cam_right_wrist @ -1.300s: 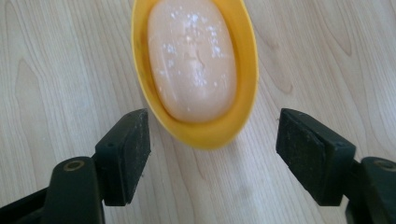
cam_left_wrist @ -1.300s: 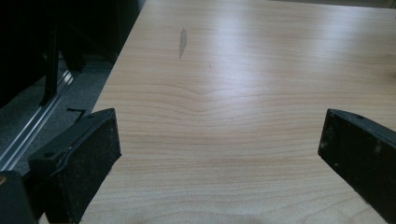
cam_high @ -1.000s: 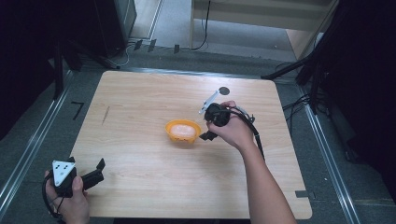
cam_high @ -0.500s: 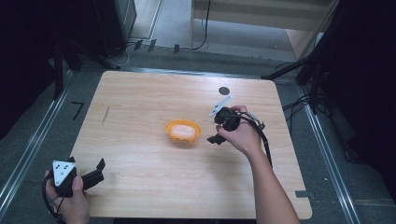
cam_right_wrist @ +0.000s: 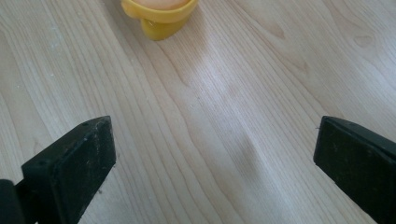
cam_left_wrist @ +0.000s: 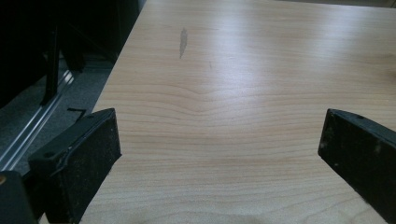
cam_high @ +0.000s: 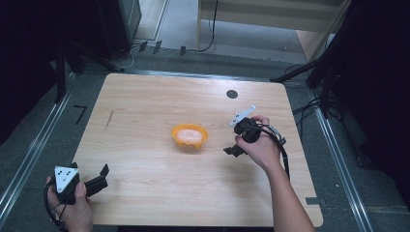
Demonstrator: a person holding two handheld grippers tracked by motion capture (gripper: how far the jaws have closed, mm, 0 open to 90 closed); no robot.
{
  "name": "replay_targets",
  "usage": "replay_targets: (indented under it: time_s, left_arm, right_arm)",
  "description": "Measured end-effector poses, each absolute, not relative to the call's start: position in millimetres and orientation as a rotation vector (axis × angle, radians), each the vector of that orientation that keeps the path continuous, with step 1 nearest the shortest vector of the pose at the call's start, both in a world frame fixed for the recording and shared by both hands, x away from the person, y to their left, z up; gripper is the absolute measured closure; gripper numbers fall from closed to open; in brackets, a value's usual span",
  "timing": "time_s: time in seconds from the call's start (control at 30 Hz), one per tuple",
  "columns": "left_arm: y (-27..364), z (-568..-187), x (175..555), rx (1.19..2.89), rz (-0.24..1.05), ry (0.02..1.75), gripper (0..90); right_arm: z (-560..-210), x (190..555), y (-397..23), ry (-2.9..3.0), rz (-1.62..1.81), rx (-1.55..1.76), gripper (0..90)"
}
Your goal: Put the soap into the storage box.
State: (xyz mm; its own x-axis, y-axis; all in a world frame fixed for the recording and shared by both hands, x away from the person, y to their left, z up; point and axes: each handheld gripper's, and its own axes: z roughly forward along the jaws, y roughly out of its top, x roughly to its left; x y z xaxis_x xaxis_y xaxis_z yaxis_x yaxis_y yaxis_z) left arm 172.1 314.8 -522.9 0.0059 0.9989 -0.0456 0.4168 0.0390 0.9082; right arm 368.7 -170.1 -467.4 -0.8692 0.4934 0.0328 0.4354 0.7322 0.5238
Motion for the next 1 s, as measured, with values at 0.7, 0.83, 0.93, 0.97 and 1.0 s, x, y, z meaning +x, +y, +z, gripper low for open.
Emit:
replay_targets:
  time_s: [0.7, 0.83, 0.93, 0.97, 1.0]
  left_arm:
    - [315, -523, 172, 1.497, 0.933, 1.523, 0.0]
    - [315, -523, 172, 1.5, 0.934, 1.521, 0.0]
    - [314, -523, 172, 1.498, 0.935, 1.522, 0.0]
    - [314, -523, 172, 1.498, 0.936, 1.521, 0.0]
    - [314, -523, 172, 1.5, 0.936, 1.522, 0.0]
  right_arm:
    - [-478, 341, -211, 2.731, 0.917, 0.907, 0.0]
    - [-481, 334, -220, 2.71, 0.935, 0.929, 0.0]
    - [-484, 329, -227, 2.689, 0.95, 0.951, 0.0]
    - [-485, 327, -230, 2.679, 0.958, 0.968, 0.0]
    - [-486, 326, -232, 2.67, 0.964, 0.971, 0.0]
